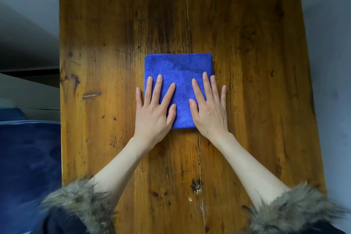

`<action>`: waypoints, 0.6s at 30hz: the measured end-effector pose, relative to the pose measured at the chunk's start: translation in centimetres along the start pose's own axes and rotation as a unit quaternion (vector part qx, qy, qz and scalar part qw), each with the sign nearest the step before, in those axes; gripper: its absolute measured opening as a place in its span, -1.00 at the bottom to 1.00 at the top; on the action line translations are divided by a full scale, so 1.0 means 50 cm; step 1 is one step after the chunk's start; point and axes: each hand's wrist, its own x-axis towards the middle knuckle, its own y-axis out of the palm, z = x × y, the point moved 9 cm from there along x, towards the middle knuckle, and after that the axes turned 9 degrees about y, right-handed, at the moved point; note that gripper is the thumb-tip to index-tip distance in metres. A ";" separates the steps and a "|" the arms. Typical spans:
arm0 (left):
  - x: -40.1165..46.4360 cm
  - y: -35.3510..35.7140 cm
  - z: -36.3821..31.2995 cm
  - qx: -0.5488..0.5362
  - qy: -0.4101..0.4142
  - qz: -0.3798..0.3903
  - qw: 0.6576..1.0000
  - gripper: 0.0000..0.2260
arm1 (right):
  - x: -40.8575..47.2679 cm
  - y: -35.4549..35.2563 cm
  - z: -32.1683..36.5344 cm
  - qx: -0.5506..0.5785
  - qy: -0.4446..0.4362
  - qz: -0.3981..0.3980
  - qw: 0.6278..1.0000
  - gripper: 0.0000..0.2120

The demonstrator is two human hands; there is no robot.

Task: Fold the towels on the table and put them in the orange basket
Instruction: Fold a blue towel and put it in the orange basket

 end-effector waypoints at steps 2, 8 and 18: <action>-0.005 -0.004 0.003 -0.034 -0.005 0.007 0.999 -0.53 | -0.006 -0.012 -0.002 0.043 0.005 0.003 0.999 -0.50; -0.027 -0.062 0.030 -0.208 -0.072 -0.088 0.971 -0.66 | -0.017 -0.071 -0.042 0.228 0.134 -0.032 0.964 -0.60; -0.028 -0.035 0.126 -0.469 -0.363 -0.030 0.805 -0.69 | 0.013 -0.013 -0.111 0.413 0.406 0.118 0.806 -0.64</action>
